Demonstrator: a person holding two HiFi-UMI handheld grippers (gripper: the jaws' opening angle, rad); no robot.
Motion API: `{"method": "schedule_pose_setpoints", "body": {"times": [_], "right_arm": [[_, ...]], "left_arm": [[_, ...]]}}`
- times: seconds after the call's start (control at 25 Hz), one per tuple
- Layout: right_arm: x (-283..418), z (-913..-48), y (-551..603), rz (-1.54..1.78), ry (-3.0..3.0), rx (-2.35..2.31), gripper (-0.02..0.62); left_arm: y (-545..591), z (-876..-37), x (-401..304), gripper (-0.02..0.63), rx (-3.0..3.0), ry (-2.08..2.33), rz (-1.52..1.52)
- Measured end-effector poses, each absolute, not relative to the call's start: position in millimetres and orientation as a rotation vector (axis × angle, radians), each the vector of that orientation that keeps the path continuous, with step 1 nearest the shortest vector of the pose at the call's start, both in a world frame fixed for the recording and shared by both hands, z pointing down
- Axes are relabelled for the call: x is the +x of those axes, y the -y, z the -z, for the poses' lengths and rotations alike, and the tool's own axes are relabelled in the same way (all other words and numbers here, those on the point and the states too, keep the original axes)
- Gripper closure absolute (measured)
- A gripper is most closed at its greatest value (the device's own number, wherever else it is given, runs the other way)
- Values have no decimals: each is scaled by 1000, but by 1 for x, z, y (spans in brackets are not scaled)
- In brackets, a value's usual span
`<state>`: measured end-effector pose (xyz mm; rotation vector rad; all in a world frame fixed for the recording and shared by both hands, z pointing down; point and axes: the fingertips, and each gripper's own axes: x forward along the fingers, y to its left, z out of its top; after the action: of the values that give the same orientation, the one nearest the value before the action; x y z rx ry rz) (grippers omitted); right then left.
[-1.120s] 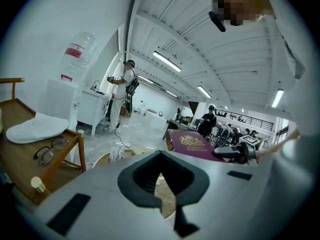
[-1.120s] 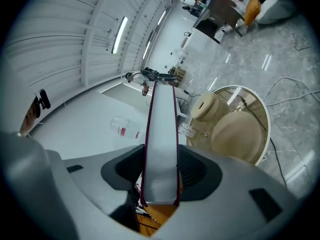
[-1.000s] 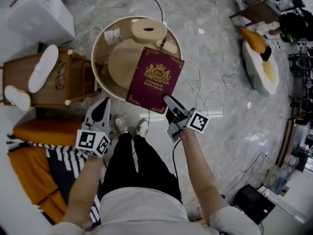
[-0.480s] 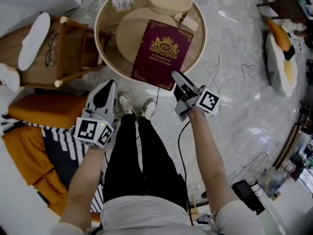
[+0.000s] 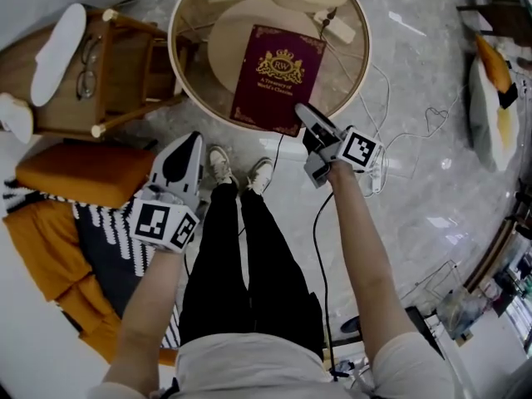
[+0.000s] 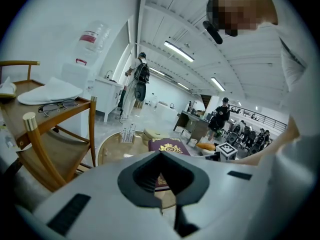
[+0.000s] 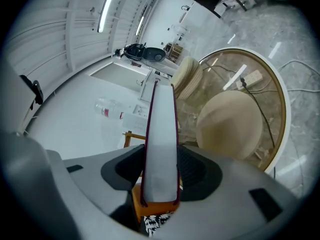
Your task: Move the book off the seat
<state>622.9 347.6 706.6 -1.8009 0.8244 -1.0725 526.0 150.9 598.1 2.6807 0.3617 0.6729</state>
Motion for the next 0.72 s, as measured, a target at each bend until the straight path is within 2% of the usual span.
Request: {"method": "schedule_pose_setpoints", "body": {"times": [0.72], "right_arm": [[641,-759,-338,1217,-797,-1823,374]], "left_arm": [[-137,-605,517,589,2671,-285,-694]]}}
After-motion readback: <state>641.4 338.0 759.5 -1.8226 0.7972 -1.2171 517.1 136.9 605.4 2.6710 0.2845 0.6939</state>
